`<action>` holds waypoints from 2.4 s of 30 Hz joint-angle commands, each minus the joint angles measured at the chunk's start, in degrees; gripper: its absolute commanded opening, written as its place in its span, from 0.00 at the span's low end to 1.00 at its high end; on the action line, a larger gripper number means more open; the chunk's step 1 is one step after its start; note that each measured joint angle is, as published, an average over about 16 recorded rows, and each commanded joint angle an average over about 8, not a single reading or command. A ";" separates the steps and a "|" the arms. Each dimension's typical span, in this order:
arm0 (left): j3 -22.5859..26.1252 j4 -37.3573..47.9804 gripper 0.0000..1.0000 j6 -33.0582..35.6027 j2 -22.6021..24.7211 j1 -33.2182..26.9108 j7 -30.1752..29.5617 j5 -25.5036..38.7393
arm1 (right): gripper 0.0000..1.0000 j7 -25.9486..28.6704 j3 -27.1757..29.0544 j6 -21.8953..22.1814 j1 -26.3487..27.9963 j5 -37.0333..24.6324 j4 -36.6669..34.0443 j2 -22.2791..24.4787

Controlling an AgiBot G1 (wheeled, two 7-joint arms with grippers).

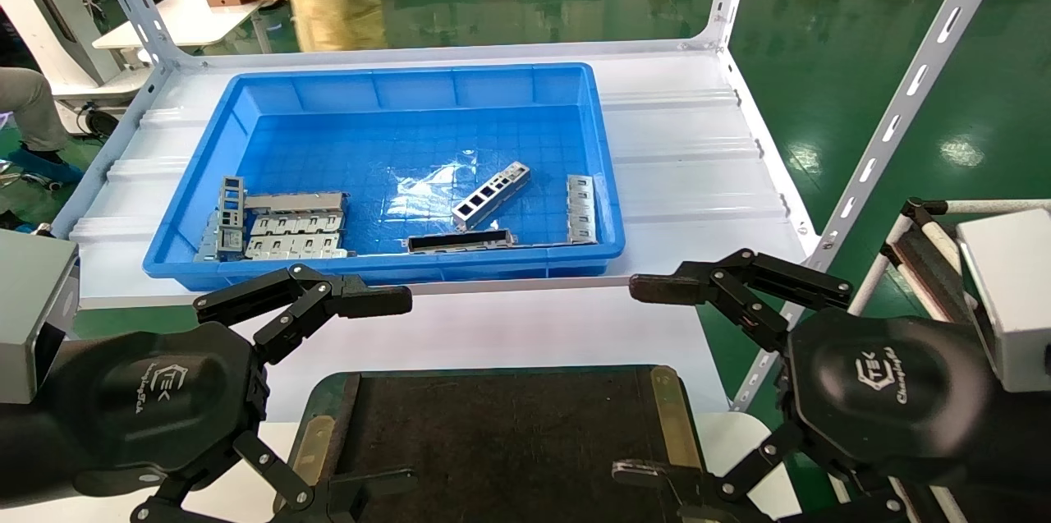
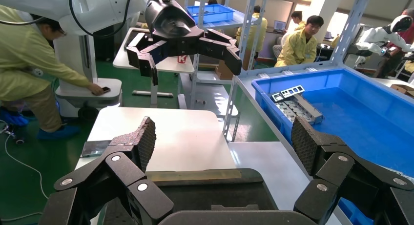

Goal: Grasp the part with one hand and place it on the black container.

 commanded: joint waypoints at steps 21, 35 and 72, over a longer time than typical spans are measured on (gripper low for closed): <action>-0.25 -0.05 1.00 0.09 0.08 0.06 -0.13 0.15 | 1.00 -0.01 0.01 0.01 -0.02 0.01 -0.02 0.01; -0.26 -0.06 1.00 0.09 0.08 0.07 -0.12 0.15 | 1.00 -0.01 0.01 0.01 -0.01 0.01 -0.02 0.01; 0.45 -0.91 1.00 -3.79 1.77 -1.76 -1.45 2.34 | 1.00 -0.05 -0.06 0.01 0.02 0.04 -0.08 0.01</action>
